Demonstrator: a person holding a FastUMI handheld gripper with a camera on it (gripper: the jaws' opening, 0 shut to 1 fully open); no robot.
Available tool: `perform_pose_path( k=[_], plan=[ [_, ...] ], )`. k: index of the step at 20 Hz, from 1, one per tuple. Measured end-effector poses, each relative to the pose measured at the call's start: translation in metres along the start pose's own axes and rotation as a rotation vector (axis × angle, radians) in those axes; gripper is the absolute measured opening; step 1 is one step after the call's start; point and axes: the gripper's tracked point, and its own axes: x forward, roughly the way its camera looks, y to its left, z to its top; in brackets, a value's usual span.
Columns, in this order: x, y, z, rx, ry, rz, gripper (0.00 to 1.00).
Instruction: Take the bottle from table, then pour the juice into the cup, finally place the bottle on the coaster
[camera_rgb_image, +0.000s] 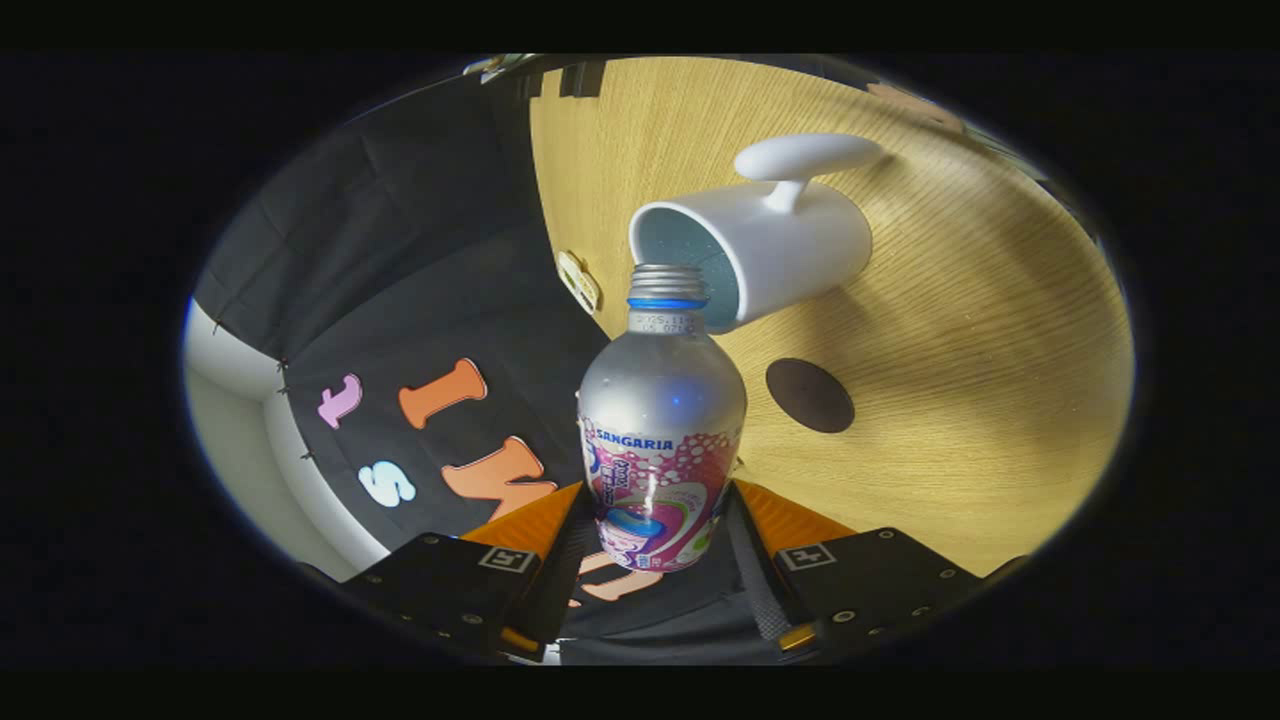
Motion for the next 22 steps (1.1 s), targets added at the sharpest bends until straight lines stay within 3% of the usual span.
perform_pose_path(
  k=[22],
  plan=[
    [0.001, 0.024, -0.007, 0.099, 0.012, 0.091, 0.73]
  ],
)
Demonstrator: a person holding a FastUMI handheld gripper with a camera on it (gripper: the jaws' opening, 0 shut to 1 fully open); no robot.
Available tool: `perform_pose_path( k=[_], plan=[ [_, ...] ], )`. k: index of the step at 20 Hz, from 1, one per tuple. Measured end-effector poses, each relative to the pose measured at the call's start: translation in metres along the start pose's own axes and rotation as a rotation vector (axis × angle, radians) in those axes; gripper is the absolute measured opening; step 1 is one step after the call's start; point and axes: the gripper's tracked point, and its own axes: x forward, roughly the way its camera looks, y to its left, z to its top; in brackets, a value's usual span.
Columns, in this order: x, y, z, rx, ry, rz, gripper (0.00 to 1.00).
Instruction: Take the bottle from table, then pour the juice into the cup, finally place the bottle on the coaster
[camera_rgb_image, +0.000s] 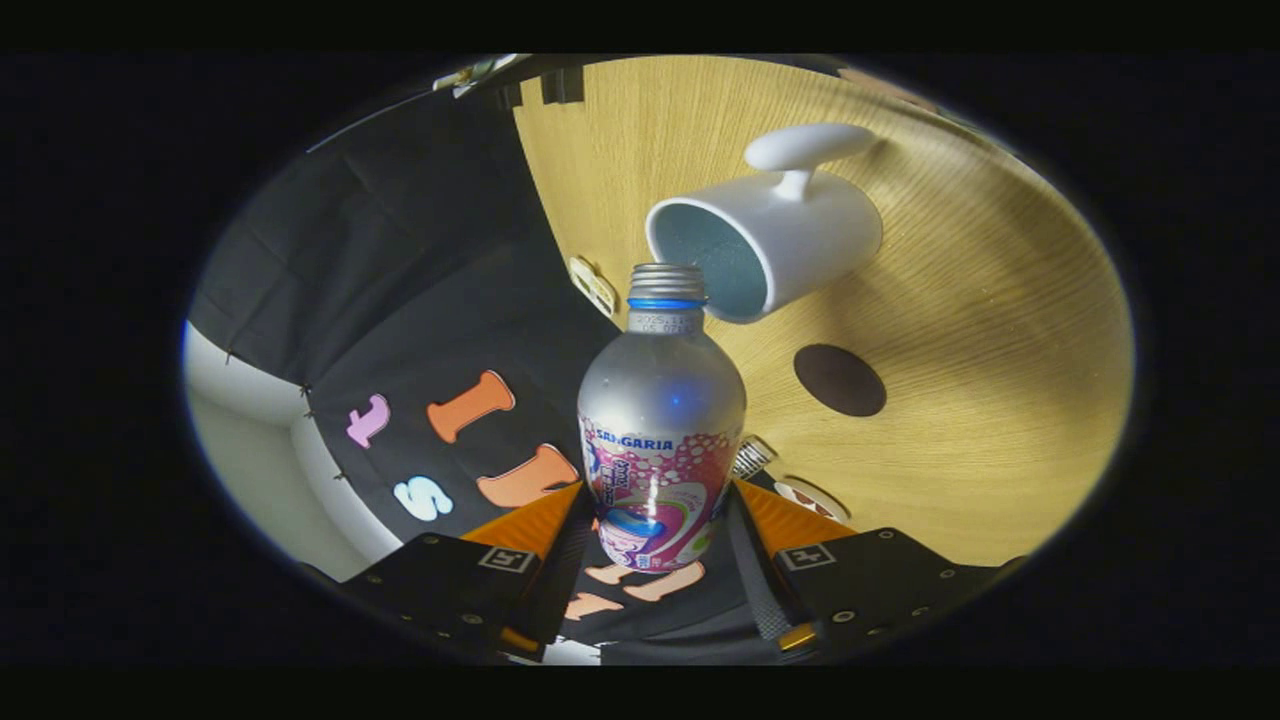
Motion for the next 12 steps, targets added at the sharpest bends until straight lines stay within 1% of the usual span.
perform_pose_path(
  k=[3, 6, 12],
  plan=[
    [0.001, 0.004, -0.002, 0.012, 0.006, 0.008, 0.73],
    [0.000, 0.009, -0.003, 0.053, 0.010, 0.039, 0.73],
    [0.000, 0.012, -0.002, 0.097, 0.018, 0.058, 0.73]
  ],
)
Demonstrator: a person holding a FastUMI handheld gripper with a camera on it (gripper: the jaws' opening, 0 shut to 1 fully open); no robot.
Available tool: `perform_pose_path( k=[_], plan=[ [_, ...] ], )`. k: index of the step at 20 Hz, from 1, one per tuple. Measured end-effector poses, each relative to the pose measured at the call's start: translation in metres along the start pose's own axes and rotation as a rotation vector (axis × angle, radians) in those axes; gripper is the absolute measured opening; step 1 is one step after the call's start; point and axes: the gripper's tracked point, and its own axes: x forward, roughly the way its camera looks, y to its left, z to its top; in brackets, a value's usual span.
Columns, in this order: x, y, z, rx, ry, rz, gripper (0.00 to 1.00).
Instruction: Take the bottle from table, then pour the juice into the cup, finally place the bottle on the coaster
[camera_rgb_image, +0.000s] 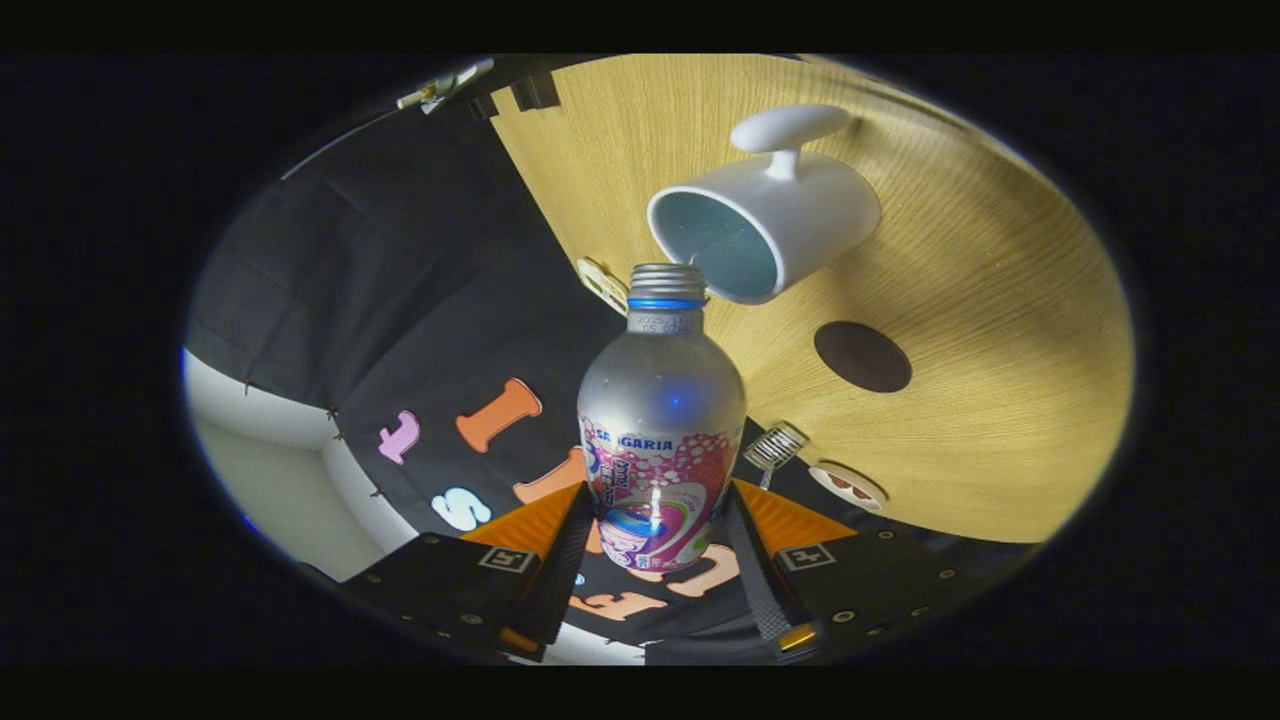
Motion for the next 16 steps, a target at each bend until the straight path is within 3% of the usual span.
perform_pose_path(
  k=[9, 16],
  plan=[
    [-0.0014, 0.0093, -0.0007, 0.070, 0.015, 0.048, 0.73],
    [0.0016, 0.0056, 0.0011, 0.041, -0.006, 0.037, 0.73]
  ],
)
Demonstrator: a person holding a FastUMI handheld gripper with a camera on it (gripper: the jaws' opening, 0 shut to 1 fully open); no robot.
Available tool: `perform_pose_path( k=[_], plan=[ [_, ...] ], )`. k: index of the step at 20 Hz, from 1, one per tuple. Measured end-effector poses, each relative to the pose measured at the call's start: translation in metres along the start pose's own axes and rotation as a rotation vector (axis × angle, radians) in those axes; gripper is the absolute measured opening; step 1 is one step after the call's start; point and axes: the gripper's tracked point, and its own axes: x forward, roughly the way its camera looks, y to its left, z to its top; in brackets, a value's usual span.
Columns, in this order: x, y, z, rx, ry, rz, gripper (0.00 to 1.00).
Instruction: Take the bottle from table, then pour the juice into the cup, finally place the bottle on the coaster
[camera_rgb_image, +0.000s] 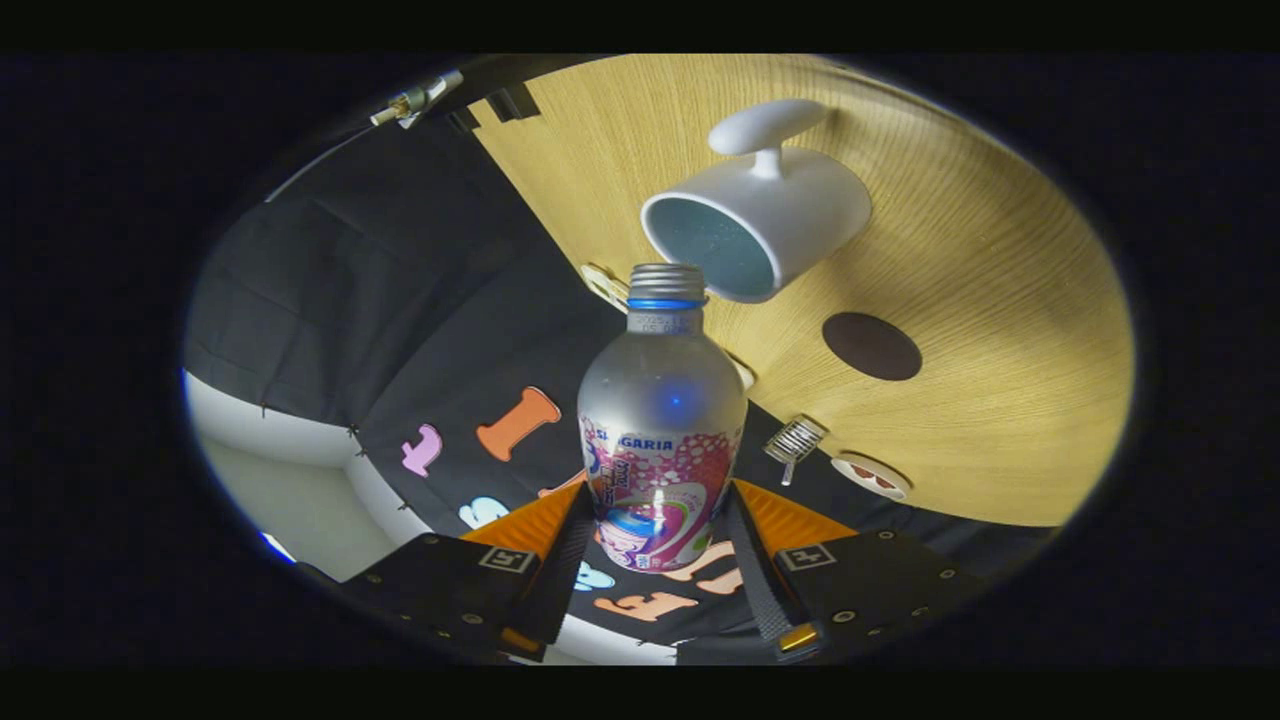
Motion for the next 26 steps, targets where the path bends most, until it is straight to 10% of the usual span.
perform_pose_path(
  k=[8, 26],
  plan=[
    [0.000, -0.030, 0.008, -0.233, -0.003, -0.071, 0.73],
    [0.000, -0.056, 0.034, -1.544, -0.087, -0.183, 0.73]
  ],
)
